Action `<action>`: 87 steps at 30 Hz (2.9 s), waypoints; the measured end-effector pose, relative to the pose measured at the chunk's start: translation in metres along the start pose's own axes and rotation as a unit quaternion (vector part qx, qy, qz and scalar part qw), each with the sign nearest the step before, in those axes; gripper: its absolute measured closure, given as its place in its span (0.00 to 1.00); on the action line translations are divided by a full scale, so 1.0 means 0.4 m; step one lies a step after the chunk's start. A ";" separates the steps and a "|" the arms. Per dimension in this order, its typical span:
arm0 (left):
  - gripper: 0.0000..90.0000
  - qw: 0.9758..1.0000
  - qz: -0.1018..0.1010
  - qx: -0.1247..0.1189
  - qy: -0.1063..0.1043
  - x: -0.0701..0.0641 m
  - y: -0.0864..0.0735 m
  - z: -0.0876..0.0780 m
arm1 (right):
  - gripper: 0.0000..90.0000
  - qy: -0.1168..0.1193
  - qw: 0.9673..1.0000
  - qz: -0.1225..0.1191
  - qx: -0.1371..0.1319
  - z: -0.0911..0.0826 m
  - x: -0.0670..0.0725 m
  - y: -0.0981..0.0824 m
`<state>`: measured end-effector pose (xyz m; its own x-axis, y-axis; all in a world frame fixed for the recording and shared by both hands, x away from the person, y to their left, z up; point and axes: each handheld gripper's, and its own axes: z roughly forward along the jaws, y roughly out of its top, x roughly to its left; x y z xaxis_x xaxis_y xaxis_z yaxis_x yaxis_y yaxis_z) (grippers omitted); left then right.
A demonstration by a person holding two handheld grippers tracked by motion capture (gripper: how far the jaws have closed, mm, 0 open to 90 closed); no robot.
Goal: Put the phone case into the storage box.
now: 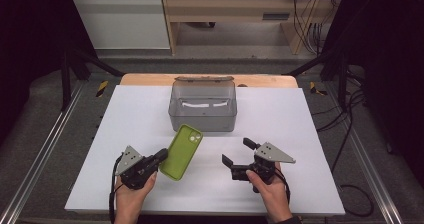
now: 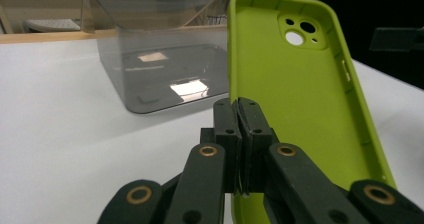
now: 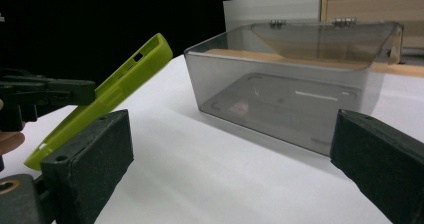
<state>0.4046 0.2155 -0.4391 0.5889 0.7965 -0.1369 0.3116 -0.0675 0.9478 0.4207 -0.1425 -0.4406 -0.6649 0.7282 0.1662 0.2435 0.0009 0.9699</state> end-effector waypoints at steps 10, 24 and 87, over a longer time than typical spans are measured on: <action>0.98 1.000 0.003 -0.003 -0.025 -0.024 0.029 0.058 | 0.07 0.023 0.999 -0.006 0.022 0.037 0.022 0.007; 0.98 0.999 -0.005 -0.024 -0.023 -0.002 0.049 0.061 | 0.07 0.020 1.000 0.017 0.015 0.078 0.031 0.010; 0.98 0.999 0.024 -0.004 -0.029 -0.078 0.001 0.083 | 0.15 0.108 0.989 0.089 0.047 0.098 0.087 -0.040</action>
<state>0.4110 0.1706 -0.4442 0.6451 0.7564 -0.1079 0.2762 -0.0992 0.9560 0.4214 -0.0902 -0.4573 -0.7386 0.5592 0.3767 0.4285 -0.0421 0.9026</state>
